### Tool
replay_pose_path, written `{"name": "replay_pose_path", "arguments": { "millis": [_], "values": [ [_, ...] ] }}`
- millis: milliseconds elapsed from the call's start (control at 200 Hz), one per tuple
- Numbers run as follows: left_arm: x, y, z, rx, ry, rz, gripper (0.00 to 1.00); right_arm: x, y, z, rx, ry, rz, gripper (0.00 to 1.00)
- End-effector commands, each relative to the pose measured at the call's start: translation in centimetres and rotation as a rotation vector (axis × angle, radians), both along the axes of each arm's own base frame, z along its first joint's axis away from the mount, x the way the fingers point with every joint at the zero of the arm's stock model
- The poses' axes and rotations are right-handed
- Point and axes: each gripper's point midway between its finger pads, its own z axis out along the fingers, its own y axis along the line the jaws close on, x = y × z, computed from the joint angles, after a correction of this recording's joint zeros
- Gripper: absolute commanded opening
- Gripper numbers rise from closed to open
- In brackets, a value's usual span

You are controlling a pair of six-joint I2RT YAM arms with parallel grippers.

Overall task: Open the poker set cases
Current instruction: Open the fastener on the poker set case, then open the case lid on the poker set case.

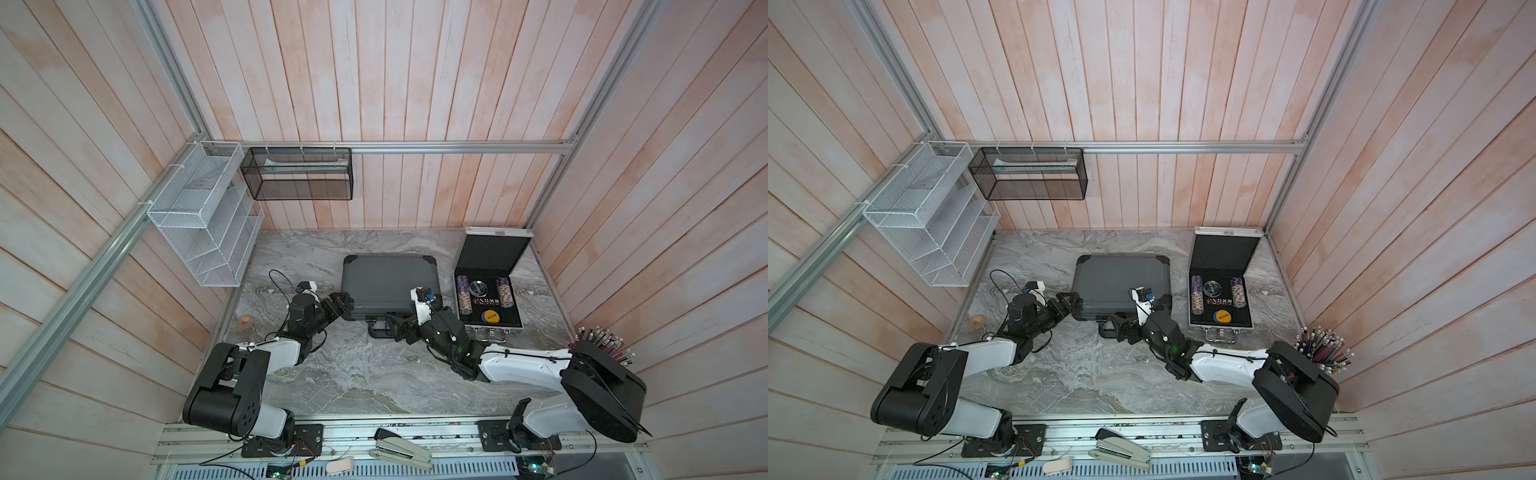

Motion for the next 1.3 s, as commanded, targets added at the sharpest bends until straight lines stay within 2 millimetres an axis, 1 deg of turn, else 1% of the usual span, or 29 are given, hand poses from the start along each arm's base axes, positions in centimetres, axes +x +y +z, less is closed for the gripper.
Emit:
{"name": "replay_pose_path", "arguments": {
  "millis": [0, 100, 200, 350, 460, 570, 660, 790, 870, 930, 1035, 1140, 1295],
  "values": [
    [-2.4, 1.3, -4.3, 0.084, 0.148, 0.008, 0.87, 1.3, -3.7, -0.6, -0.108, -0.039, -0.170, 0.98],
    [-2.3, 0.9, -3.9, 0.071, 0.129, -0.008, 0.87, 2.4, -6.1, -0.9, -0.147, -0.023, -0.287, 0.98],
    [-2.1, 0.6, -3.4, 0.056, 0.109, -0.017, 0.87, 3.4, -8.0, -1.2, -0.169, 0.006, -0.361, 0.98],
    [-2.1, 0.4, -2.2, 0.036, 0.062, -0.019, 0.89, 4.1, -10.1, -1.1, -0.121, 0.037, -0.412, 0.98],
    [-2.2, -0.3, -1.0, 0.043, 0.015, -0.034, 0.92, 4.5, -11.5, -1.5, -0.080, 0.078, -0.425, 0.98],
    [-2.3, -1.0, 0.4, 0.077, -0.038, -0.044, 0.96, 4.7, -12.7, -1.9, -0.063, 0.100, -0.438, 0.98],
    [-2.4, -1.3, 1.6, 0.094, -0.084, -0.040, 0.99, 4.4, -13.6, -2.0, -0.035, 0.102, -0.442, 0.98],
    [-2.7, -1.4, 3.7, 0.104, -0.170, -0.033, 1.00, 4.0, -14.3, -2.0, 0.067, 0.118, -0.391, 0.98],
    [-3.1, -1.5, 5.1, 0.119, -0.231, -0.032, 1.00, 3.9, -14.9, -2.3, 0.123, 0.145, -0.377, 0.98],
    [-3.5, -1.7, 6.0, 0.135, -0.272, -0.034, 1.00, 3.7, -15.0, -2.5, 0.144, 0.153, -0.357, 0.98],
    [-4.2, -2.0, 7.4, 0.154, -0.341, -0.046, 1.00, 3.4, -14.4, -2.4, 0.172, 0.153, -0.314, 0.98],
    [-4.8, -2.1, 8.2, 0.160, -0.384, -0.049, 1.00, 3.4, -13.8, -2.2, 0.191, 0.158, -0.283, 0.98],
    [-5.4, -2.0, 8.5, 0.161, -0.414, -0.053, 1.00, 3.7, -13.7, -2.5, 0.243, 0.189, -0.272, 0.98]
  ]
}}
